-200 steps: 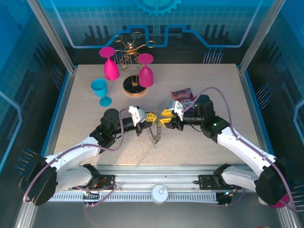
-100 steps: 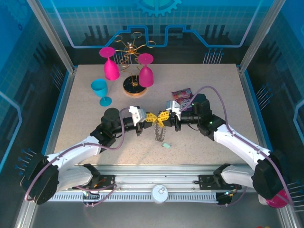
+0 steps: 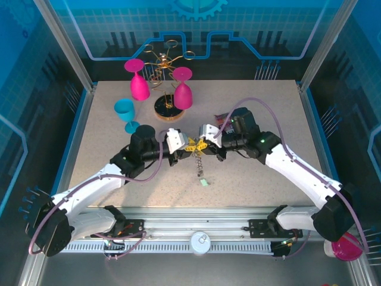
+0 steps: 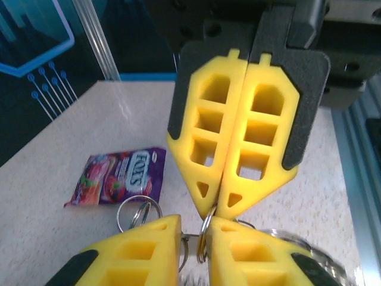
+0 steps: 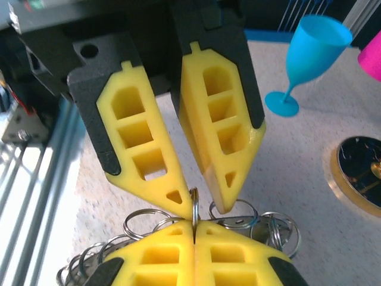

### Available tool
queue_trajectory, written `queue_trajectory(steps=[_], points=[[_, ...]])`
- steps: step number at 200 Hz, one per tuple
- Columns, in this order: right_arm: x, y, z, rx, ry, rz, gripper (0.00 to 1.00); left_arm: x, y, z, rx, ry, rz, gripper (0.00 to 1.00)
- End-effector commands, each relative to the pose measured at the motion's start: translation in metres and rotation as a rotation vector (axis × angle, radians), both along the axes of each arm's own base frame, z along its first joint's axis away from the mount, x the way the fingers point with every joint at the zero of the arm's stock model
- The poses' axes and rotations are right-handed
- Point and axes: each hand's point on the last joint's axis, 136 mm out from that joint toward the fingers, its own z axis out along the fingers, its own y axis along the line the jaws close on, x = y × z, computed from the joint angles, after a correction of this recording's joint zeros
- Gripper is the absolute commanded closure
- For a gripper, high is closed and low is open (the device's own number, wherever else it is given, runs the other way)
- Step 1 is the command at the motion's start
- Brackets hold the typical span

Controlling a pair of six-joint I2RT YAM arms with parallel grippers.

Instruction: Put the keys on the keyring

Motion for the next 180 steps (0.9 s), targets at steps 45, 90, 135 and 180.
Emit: queue_trajectory(steps=[45, 90, 135, 180], points=[[-0.020, 0.021, 0.021, 0.005, -0.062, 0.094, 1.00, -0.014, -0.002, -0.020, 0.152, 0.014, -0.095, 1.00], [-0.010, -0.011, 0.003, 0.084, 0.012, -0.066, 0.57, -0.015, 0.002, 0.003, -0.020, -0.076, -0.040, 1.00], [-0.013, -0.015, -0.022, 0.109, 0.075, -0.106, 0.56, -0.018, 0.003, 0.019, -0.134, -0.101, -0.028, 1.00], [-0.002, -0.004, -0.024, 0.141, 0.075, -0.118, 0.55, -0.020, 0.003, 0.023, -0.174, -0.087, -0.035, 1.00]])
